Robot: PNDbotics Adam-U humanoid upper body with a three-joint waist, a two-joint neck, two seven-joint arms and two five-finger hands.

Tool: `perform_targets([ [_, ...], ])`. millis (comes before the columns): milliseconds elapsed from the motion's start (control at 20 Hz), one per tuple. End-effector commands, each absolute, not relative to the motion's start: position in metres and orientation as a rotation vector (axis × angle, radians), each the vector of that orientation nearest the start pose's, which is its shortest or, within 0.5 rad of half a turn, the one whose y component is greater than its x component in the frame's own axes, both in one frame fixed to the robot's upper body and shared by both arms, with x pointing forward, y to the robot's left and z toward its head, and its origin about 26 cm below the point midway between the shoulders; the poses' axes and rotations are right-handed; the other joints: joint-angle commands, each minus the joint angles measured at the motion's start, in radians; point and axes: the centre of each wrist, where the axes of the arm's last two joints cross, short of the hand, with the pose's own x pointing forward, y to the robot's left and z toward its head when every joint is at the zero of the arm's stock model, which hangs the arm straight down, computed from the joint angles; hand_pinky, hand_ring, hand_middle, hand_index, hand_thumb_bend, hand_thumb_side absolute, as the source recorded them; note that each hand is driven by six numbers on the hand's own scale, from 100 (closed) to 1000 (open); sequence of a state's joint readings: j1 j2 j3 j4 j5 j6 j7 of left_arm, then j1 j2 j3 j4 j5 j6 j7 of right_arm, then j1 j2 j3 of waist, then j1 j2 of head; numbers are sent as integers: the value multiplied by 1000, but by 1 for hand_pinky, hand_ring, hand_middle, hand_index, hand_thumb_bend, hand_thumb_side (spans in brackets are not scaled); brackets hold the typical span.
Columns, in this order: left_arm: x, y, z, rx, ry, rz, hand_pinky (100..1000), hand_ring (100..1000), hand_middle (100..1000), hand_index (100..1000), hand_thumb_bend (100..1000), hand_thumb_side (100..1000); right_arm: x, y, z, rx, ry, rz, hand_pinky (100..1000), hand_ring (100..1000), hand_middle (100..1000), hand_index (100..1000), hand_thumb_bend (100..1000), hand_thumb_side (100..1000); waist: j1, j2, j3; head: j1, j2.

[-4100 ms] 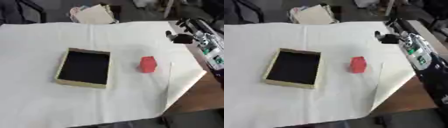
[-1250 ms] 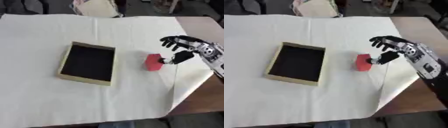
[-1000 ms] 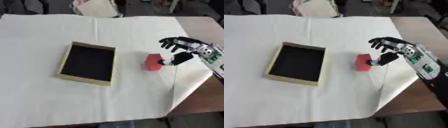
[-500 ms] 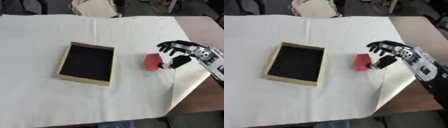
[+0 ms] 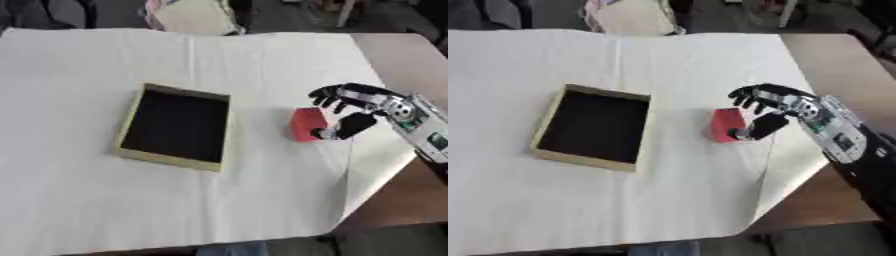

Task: Pick up objects on the table and place them in the box.

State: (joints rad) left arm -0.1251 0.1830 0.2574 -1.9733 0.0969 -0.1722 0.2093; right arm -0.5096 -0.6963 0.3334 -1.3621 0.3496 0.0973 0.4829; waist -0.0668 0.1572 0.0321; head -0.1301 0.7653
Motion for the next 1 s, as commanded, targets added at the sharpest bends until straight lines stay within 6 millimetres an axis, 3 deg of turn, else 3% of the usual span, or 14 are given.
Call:
perform_targets([
  [50,276,322,154,355,-2313,243,817,514,588,799,211,469,386,-329,141,-484,-1227,1329,770,867,831,948,380,288,2,-12,1,0,5],
  [350,276,322,154,351,-2314,243,818,514,588,798,212,468,391,-321,133,-456,-1202,1359,772,868,832,940,362,274,0,-11,6,-1,5],
  [550,276,322,155,352,-2315,244,818,514,588,798,212,468,392,-323,127,-455,-1176,1345,768,864,830,926,383,234,-1,-11,7,0,5],
  [1000,276,321,155,351,-2317,243,818,515,588,798,212,468,393,-324,121,-458,-1149,1331,768,863,827,870,331,191,-2,-10,9,1,5],
])
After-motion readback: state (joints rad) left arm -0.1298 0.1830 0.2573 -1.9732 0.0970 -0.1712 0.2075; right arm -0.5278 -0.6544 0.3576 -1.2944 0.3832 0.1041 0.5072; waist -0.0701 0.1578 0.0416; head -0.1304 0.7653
